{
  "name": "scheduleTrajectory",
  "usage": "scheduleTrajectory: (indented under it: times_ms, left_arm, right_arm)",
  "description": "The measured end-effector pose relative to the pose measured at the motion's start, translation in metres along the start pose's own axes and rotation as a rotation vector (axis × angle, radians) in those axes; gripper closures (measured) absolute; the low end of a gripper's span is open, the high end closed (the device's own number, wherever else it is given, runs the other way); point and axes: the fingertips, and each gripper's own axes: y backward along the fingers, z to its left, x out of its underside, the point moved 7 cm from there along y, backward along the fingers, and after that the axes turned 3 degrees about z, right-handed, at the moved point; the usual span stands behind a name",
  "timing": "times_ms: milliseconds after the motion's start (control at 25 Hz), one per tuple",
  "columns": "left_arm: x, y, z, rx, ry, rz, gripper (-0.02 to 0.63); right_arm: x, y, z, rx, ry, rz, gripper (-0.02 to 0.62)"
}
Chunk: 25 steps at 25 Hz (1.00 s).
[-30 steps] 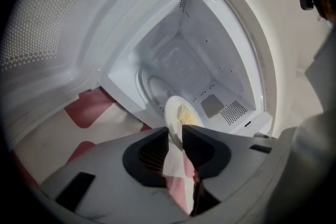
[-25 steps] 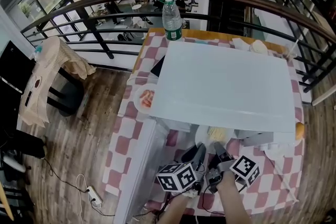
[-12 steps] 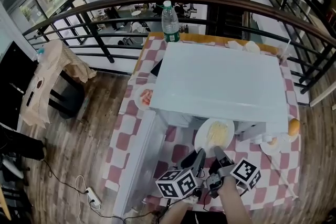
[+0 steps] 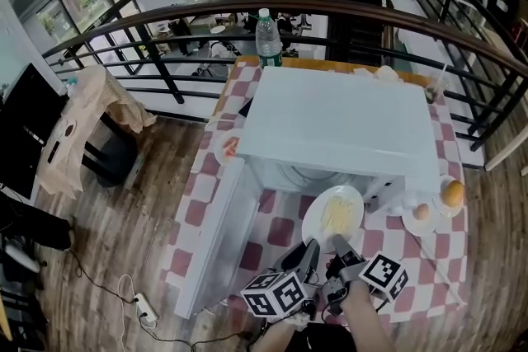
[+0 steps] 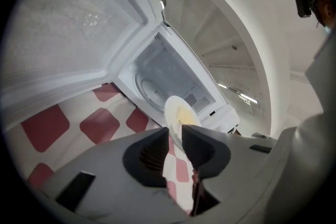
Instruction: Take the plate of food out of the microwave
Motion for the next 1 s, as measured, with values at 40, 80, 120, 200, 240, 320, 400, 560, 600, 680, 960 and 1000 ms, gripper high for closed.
scheduleTrajectory:
  times_ms: [40, 80, 120, 200, 240, 320, 400, 560, 600, 680, 960, 1000]
  left_arm:
    - [0.003, 0.004, -0.002, -0.004, 0.003, -0.006, 0.512]
    - [0.006, 0.007, -0.004, -0.008, 0.005, -0.012, 0.512]
    - [0.009, 0.011, -0.005, -0.012, 0.008, -0.017, 0.512]
    - [0.014, 0.017, -0.008, -0.018, 0.018, -0.028, 0.512]
    - [0.017, 0.019, -0.009, -0.020, 0.022, -0.031, 0.515]
    - [0.022, 0.024, -0.011, -0.026, 0.023, -0.035, 0.515]
    - [0.026, 0.028, -0.012, -0.032, 0.027, -0.038, 0.515]
    - [0.030, 0.034, -0.013, -0.030, 0.044, -0.047, 0.518]
    - [0.031, 0.035, -0.012, -0.029, 0.043, -0.047, 0.518]
    - [0.031, 0.039, -0.011, -0.024, 0.037, -0.043, 0.518]
    - [0.031, 0.059, -0.007, 0.001, 0.037, -0.021, 0.518]
    - [0.031, 0.061, -0.007, 0.005, 0.037, -0.017, 0.520]
  right_arm:
    - [0.002, 0.004, -0.001, 0.000, 0.002, 0.005, 0.568]
    - [0.004, 0.007, -0.001, 0.000, 0.005, 0.010, 0.566]
    - [0.006, 0.010, -0.002, -0.002, 0.009, 0.016, 0.566]
    - [0.009, 0.016, -0.003, -0.009, 0.017, 0.028, 0.566]
    - [0.010, 0.019, -0.004, -0.010, 0.020, 0.033, 0.566]
    - [0.013, 0.024, -0.006, -0.010, 0.022, 0.042, 0.563]
    - [0.016, 0.028, -0.007, -0.009, 0.024, 0.050, 0.563]
    - [0.020, 0.033, -0.008, -0.007, 0.028, 0.054, 0.563]
    - [0.022, 0.033, -0.008, -0.006, 0.028, 0.054, 0.563]
    - [0.026, 0.035, -0.008, -0.004, 0.028, 0.051, 0.563]
    - [0.046, 0.043, -0.004, -0.004, 0.017, 0.029, 0.562]
    - [0.048, 0.045, -0.003, -0.004, 0.014, 0.027, 0.561]
